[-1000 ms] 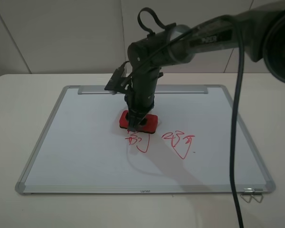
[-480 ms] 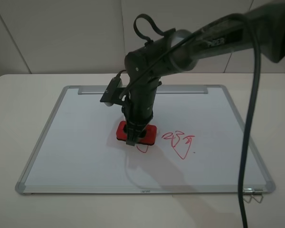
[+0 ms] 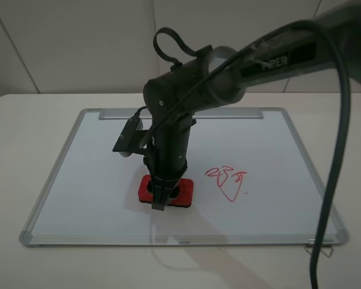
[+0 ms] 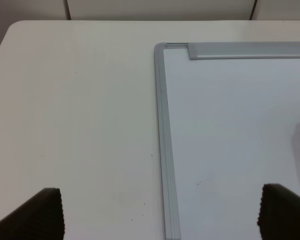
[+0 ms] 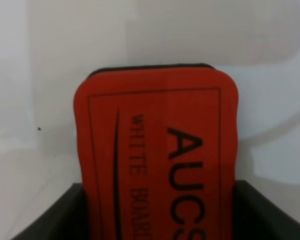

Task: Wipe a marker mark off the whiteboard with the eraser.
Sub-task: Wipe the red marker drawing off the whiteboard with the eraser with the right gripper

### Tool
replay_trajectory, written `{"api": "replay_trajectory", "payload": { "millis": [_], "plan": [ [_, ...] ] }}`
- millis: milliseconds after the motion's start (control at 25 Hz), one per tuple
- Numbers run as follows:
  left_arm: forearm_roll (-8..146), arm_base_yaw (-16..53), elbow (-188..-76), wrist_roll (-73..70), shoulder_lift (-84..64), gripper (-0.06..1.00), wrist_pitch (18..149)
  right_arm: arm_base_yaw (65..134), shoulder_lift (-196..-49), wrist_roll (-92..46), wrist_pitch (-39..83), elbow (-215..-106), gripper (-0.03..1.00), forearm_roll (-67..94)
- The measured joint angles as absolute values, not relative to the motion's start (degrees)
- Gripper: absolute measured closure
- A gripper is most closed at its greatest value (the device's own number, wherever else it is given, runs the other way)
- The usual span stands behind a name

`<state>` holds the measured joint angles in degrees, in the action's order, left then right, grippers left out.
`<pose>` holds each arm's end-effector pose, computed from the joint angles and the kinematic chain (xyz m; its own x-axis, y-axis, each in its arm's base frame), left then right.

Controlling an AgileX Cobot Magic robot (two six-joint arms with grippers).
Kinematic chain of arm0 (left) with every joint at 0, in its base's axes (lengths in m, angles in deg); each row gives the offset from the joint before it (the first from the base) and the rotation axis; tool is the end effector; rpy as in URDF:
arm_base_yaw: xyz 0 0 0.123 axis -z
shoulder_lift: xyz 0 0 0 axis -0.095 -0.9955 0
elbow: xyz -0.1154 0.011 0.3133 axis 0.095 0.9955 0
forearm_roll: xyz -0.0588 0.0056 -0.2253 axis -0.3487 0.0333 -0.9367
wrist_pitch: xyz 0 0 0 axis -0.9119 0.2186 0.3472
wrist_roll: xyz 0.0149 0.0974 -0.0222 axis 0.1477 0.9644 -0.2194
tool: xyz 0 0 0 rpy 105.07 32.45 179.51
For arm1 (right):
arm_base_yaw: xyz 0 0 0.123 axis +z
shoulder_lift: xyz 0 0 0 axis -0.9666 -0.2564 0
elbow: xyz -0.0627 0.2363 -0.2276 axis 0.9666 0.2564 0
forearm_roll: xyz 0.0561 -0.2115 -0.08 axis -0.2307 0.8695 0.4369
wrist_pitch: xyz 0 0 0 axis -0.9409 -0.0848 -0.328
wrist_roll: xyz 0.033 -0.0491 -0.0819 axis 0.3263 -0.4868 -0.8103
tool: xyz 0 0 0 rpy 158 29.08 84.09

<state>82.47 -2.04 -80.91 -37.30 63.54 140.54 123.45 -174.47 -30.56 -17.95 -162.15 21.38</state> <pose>-0.0633 0.0037 0.2614 -0.4595 0.0010 -0.8882 0.0475 0.9986 -0.0235 0.2807 0.3152 0.1473 -0.1916 -0.9808 -0.0347 -0.9811 0.1924 -0.0206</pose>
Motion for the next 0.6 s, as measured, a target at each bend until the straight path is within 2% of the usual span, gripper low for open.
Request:
{"api": "replay_trajectory", "payload": {
  "millis": [320, 600],
  "plan": [
    [82.47, -2.04, -80.91, -37.3, 63.54, 0.17, 140.54, 124.42, -172.61, -30.53, -19.34, -161.31, 0.48, 21.99],
    [82.47, -2.04, -80.91, -37.3, 63.54, 0.17, 140.54, 122.99, -163.77, -27.96, -17.03, -160.62, 0.48, 23.14]
  ]
}}
